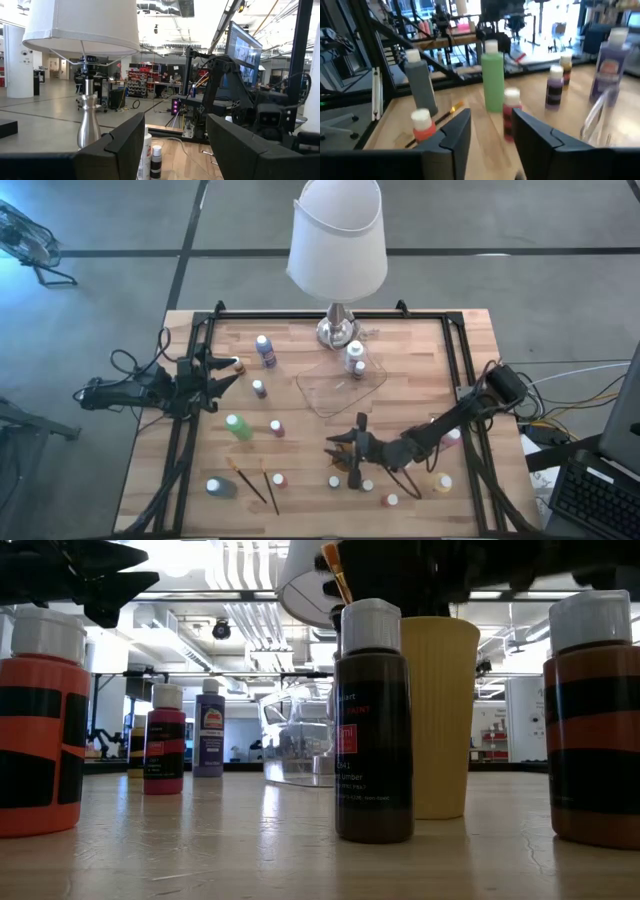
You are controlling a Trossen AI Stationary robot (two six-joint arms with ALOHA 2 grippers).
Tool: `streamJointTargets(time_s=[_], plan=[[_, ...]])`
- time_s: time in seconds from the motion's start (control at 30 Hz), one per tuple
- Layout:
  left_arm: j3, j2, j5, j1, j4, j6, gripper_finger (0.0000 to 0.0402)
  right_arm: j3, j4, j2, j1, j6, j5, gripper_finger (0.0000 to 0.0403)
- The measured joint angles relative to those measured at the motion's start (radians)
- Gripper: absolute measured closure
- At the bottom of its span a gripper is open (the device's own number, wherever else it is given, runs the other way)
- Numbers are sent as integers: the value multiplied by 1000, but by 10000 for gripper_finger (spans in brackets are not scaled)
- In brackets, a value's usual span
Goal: Pick & Place Paint Supplies
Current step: Put the red paint bottle into the transparent bin
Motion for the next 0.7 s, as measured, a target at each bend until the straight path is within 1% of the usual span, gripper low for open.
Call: streamJointTargets(time_s=[0.07, 0.13, 0.33, 0.5, 0.6, 0.7], plan=[[0, 0, 0, 0, 1, 0, 183, 12, -32, -37, 0, -14, 0, 249], [0, 0, 0, 0, 1, 0, 183, 17, -125, -93, 0, -11, -1, 235], [0, 0, 0, 0, -2, 0, 183, 110, -587, -264, 0, 110, 2, 195], [0, 4, 0, 0, -6, 0, 183, 227, -938, -356, 0, 179, 2, 170], [0, 5, 0, 0, -8, 0, 183, 306, -1073, -392, 0, 175, 3, 158], [-2, 5, 0, 0, -8, 0, 183, 385, -1154, -411, -3, 111, 6, 149]])
